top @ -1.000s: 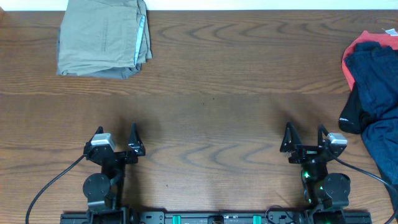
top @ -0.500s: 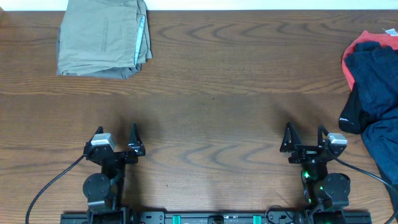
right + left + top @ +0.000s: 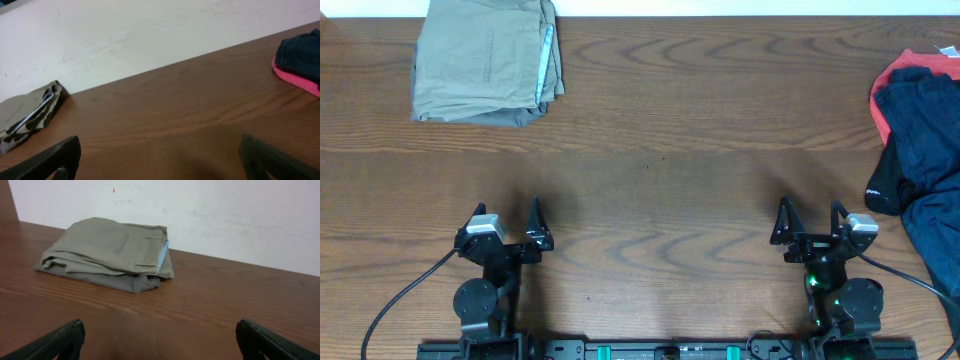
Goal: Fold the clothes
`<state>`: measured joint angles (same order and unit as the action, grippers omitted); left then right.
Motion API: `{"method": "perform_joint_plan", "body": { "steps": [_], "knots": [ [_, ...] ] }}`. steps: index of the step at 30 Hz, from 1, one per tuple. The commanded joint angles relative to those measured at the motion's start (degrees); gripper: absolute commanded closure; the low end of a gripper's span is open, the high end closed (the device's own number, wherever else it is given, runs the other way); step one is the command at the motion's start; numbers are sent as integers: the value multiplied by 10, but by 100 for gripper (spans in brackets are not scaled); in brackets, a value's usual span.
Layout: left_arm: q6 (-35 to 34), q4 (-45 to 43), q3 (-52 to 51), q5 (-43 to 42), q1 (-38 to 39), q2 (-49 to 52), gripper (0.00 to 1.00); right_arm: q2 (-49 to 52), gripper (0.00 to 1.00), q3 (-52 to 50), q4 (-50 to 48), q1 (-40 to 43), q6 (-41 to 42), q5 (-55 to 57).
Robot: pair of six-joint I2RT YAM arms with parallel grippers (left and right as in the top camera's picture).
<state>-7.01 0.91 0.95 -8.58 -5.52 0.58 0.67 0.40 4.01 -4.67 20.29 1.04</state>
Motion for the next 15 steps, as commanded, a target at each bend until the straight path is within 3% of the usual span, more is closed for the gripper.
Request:
{"method": "perform_joint_plan", "body": {
  "steps": [1, 15],
  "knots": [
    [10, 23, -7, -8, 1, -3, 2, -4, 1, -1, 2, 6, -11, -4],
    [10, 23, -7, -8, 1, -3, 2, -4, 1, -1, 2, 6, -11, -4]
  ]
}}
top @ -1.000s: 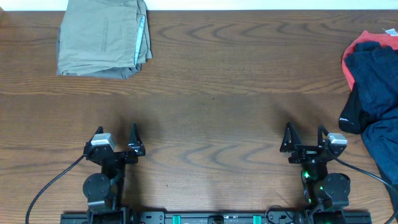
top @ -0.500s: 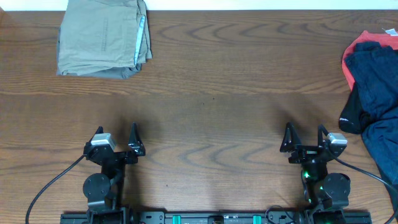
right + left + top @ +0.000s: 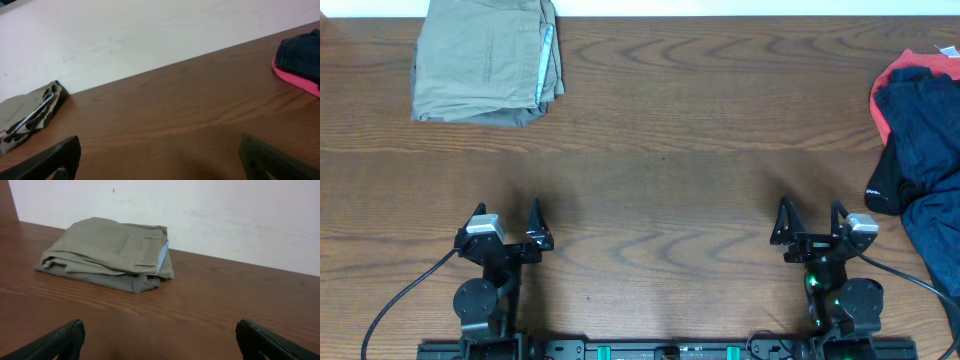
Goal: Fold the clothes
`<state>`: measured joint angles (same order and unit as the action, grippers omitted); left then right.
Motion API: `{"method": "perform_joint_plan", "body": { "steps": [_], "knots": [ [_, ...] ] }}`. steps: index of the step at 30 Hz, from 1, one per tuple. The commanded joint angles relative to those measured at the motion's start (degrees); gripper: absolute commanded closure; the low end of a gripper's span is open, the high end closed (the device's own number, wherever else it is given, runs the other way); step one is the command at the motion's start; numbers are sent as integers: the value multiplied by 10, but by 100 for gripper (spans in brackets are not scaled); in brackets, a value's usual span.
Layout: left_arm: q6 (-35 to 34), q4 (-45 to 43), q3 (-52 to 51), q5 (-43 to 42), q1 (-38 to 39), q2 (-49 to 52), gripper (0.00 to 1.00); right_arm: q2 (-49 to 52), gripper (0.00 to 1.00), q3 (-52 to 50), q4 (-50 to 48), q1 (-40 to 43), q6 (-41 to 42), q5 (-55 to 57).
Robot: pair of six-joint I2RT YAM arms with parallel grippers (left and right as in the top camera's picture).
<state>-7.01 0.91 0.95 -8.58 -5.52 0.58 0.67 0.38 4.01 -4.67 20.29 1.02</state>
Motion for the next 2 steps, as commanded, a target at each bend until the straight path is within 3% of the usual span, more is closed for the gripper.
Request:
{"method": "perform_joint_plan", "body": {
  "steps": [1, 2],
  "knots": [
    [10, 23, -7, -8, 1, -3, 2, -4, 1, -1, 2, 6, -11, -4],
    [10, 23, -7, -8, 1, -3, 2, -4, 1, -1, 2, 6, -11, -4]
  ]
}}
